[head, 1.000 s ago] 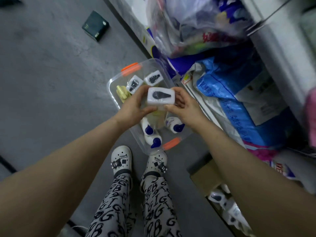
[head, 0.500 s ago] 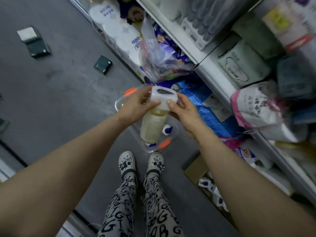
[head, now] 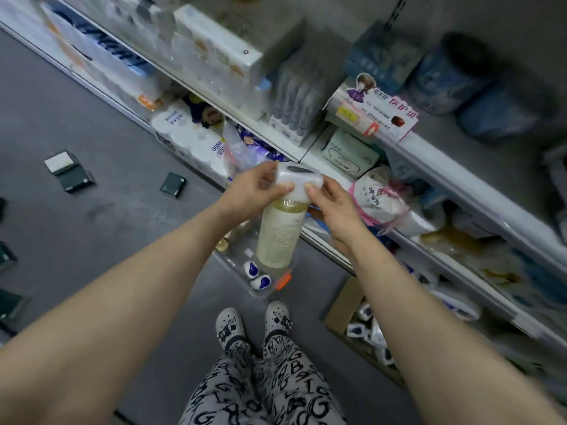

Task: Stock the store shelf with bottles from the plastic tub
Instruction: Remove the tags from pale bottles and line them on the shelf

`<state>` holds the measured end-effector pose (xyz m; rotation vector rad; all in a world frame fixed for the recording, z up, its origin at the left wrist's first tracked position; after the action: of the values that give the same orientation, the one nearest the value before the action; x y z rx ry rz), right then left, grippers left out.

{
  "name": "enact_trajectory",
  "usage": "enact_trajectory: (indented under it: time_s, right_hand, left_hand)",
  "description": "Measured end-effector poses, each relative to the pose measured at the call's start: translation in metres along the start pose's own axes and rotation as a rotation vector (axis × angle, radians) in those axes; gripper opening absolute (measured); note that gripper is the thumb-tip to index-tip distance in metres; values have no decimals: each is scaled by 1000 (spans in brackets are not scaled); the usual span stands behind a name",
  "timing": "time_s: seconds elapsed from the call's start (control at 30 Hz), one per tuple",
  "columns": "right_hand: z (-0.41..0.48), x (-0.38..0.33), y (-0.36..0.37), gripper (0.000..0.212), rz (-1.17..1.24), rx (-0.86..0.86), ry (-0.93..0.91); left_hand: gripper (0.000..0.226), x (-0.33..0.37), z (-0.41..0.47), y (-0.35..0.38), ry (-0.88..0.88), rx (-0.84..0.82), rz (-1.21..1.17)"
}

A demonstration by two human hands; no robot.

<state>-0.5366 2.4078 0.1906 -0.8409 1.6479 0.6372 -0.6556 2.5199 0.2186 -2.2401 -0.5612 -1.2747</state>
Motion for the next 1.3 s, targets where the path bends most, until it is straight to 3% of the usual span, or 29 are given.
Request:
enact_trajectory:
  time_s: [0.6, 0.7, 0.87, 1.03, 1.17, 1.3]
  right_hand:
    - [-87, -190, -100, 31, 56, 267, -314]
    - [-99, -220, -123, 30, 58, 309, -358]
    - [-115, -261, -165, 32, 62, 389, -449]
    - [-128, -300, -207, 31, 71, 443, -520]
    - [-137, -332, -250, 32, 58, 493, -580]
    - [-144, -352, -289, 31, 64, 536, -624]
  left_hand:
    - [48, 208, -64, 50, 262, -98, 202]
    - [57, 243, -73, 63, 301, -122, 165]
    - [43, 293, -85, 94, 356, -180, 136]
    - [58, 344, -97, 125, 402, -208, 79]
    - [39, 388, -105, 159, 463, -215, 57]
    - [38, 424, -110, 190, 517, -217, 74]
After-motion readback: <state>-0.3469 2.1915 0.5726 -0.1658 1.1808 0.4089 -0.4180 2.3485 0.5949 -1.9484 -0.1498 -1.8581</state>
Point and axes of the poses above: each hand's wrist, its own z-axis towards the middle knuckle, its own y-axis out of the palm, x = y × z, the point moved 10 cm from there along z, towards the middle knuckle, and after that the axes turned 12 degrees about -y, right-handed, at the moved point
